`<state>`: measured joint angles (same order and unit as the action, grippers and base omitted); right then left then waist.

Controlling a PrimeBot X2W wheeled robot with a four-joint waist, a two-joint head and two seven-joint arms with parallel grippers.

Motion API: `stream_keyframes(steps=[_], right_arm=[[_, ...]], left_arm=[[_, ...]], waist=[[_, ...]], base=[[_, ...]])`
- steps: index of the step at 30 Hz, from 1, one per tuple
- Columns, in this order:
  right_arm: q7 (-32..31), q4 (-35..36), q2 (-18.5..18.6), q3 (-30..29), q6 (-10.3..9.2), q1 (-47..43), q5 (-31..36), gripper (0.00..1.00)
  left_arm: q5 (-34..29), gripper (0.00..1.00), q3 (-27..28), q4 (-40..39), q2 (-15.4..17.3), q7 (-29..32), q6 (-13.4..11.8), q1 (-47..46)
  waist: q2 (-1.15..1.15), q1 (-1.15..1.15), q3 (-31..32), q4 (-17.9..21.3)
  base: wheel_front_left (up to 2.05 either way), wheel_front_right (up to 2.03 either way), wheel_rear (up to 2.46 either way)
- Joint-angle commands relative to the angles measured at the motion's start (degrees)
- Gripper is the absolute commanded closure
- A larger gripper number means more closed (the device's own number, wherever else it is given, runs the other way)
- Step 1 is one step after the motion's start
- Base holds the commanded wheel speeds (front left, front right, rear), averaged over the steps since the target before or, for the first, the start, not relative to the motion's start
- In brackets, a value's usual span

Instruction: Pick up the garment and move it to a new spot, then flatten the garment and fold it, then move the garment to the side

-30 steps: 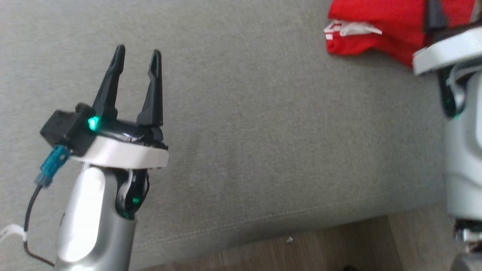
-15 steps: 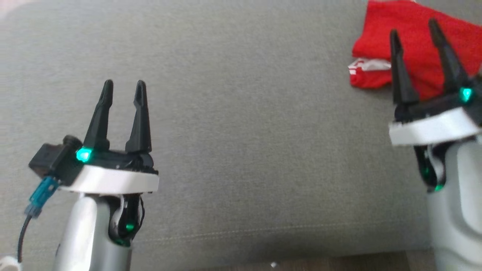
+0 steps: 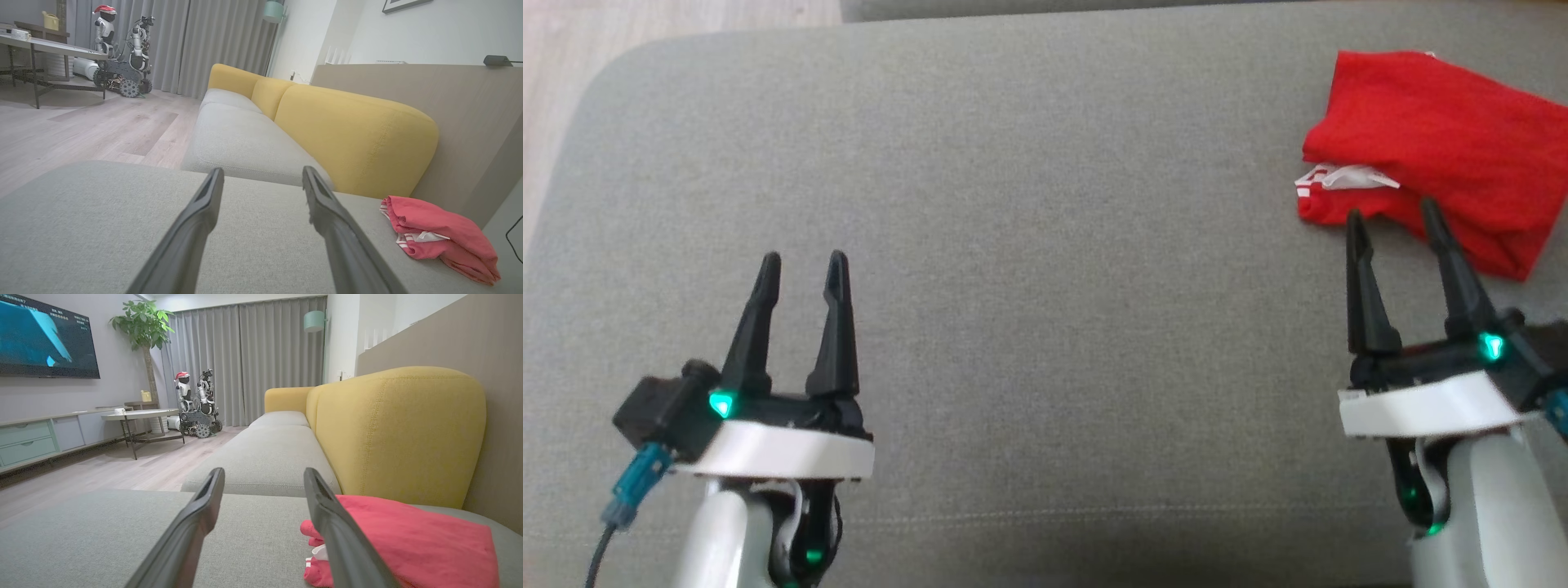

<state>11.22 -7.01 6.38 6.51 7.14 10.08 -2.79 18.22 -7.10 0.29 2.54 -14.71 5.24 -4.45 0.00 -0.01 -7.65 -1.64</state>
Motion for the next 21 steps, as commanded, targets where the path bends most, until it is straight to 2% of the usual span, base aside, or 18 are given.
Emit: stream_keyframes(steps=[1, 5, 14, 17, 21], right_arm=[[0.8, 2.1, -0.7, 0.8, 0.35, 0.2, 0.2, 0.00], [2.0, 1.4, -1.9, 0.3, 0.35, -2.0, 0.2, 0.00], [3.1, 1.1, -2.7, -0.1, 0.35, -2.8, 1.8, 0.00], [3.2, 1.1, -2.8, -0.1, 0.35, -2.5, 2.0, 0.00], [3.3, 0.9, -2.9, 0.0, 0.35, -2.4, 1.9, 0.00]], left_arm=[[-0.4, 0.00, 1.4, -1.9, 0.3, -0.3, -0.4, -0.7], [0.0, 0.00, 1.8, -1.4, 0.3, -0.3, -2.3, 1.1], [-1.3, 0.00, 2.0, -1.6, 0.3, -0.3, -4.1, 1.3], [-1.1, 0.00, 2.0, -1.5, 0.3, -0.3, -4.0, 1.2], [0.9, 0.00, 2.4, -1.9, 0.3, -0.3, -2.3, 0.9]], waist=[[0.00, 0.01, 0.5, -0.3], [0.00, 0.01, 1.6, -0.4], [0.00, 0.01, 1.5, -0.6], [0.00, 0.01, 1.2, -0.6], [0.00, 0.01, 0.8, -0.7]], base=[[0.00, 0.00, 0.00], [0.00, 0.00, 0.00], [0.00, 0.00, 0.00], [0.00, 0.00, 0.00], [0.00, 0.00, 0.00]])
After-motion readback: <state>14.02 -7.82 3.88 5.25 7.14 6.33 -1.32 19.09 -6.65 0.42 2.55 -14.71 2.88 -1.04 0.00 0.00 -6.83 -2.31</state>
